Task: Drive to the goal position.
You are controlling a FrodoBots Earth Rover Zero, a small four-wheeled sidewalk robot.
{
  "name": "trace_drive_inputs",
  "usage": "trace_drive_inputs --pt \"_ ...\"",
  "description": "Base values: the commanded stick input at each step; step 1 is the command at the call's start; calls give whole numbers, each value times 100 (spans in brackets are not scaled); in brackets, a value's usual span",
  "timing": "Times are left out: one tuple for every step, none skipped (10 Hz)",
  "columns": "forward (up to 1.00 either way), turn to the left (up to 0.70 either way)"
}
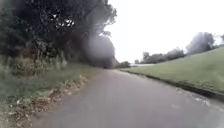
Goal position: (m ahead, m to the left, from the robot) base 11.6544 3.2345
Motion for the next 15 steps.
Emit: trace_drive_inputs --pt "70 0" --pt "70 0" --pt "70 0" --pt "70 0" --pt "70 0" --pt "70 0" --pt "70 0" --pt "70 0" --pt "70 0" --pt "70 0" --pt "70 0" --pt "70 0" --pt "70 0" --pt "70 0" --pt "70 0"
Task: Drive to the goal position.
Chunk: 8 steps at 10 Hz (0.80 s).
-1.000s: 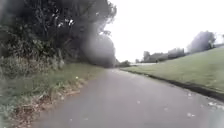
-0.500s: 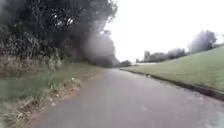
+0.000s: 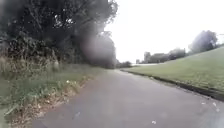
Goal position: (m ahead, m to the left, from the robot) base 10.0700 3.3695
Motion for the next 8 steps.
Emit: trace_drive_inputs --pt "70 0" --pt "70 0" --pt "70 0" --pt "70 0" --pt "70 0" --pt "70 0" --pt "70 0" --pt "70 0"
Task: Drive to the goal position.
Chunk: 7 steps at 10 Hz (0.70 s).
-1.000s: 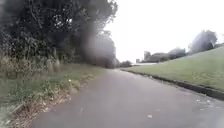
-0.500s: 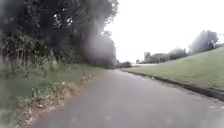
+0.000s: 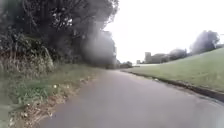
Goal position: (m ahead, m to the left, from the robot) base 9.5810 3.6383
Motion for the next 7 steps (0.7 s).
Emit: trace_drive_inputs --pt "70 0" --pt "70 0" --pt "70 0" --pt "70 0" --pt "70 0" --pt "70 0" --pt "70 0"
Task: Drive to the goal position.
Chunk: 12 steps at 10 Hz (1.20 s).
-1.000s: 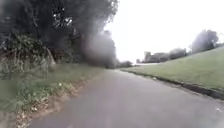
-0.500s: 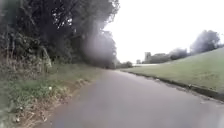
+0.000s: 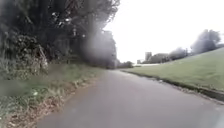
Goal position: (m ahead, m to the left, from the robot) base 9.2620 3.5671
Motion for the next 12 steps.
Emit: trace_drive_inputs --pt "70 0" --pt "70 0" --pt "70 0" --pt "70 0" --pt "70 0" --pt "70 0" --pt "70 0" --pt "70 0" --pt "70 0" --pt "70 0" --pt "70 0" --pt "70 0"
